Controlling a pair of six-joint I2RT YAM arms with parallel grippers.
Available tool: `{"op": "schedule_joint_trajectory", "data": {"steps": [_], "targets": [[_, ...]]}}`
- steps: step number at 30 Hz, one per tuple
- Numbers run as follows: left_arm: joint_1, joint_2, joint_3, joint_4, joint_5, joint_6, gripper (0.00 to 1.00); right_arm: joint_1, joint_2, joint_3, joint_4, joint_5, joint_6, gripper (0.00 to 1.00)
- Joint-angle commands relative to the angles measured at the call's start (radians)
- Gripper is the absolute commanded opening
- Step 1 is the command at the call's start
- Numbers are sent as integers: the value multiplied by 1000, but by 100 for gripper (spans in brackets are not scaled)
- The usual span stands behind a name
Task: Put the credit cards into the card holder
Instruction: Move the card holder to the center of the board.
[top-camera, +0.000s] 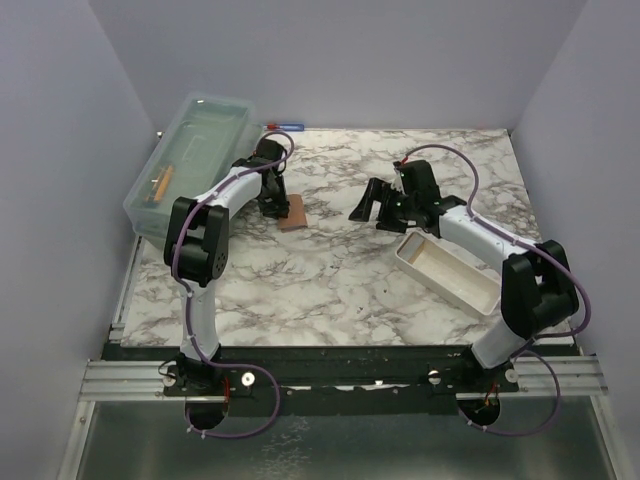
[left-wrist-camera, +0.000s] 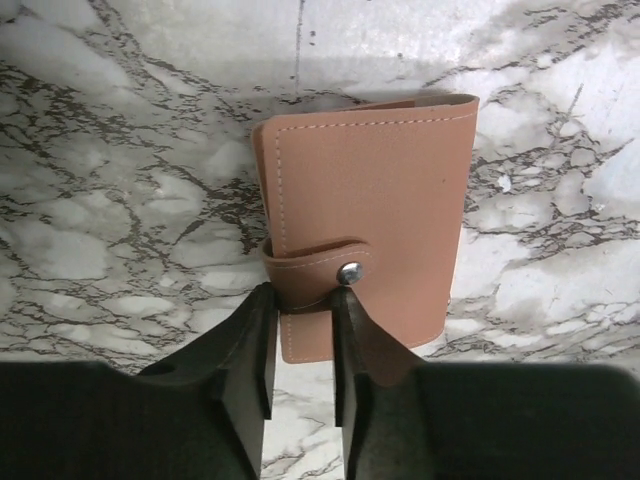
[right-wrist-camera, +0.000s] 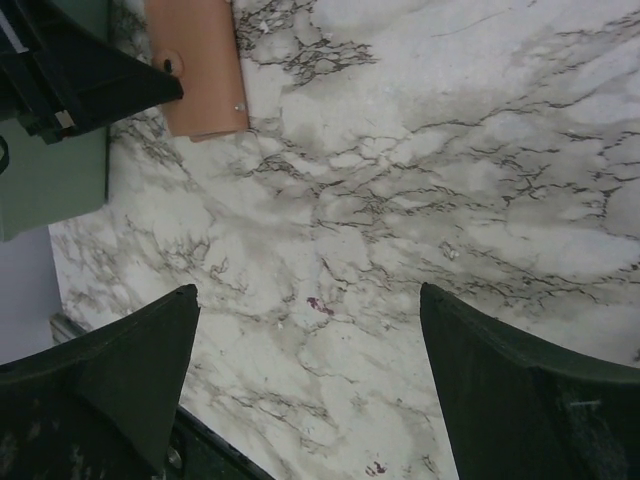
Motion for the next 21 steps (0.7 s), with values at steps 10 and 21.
{"op": "schedule_joint_trajectory", "data": {"steps": [10,21], "targets": [[-119,-158,-263,64,207,-12,19,8,118,-57,271,-194,110,90],[-131,-273,-297,100,256,26,50,7,233,-66,401,-287,150,67]]}}
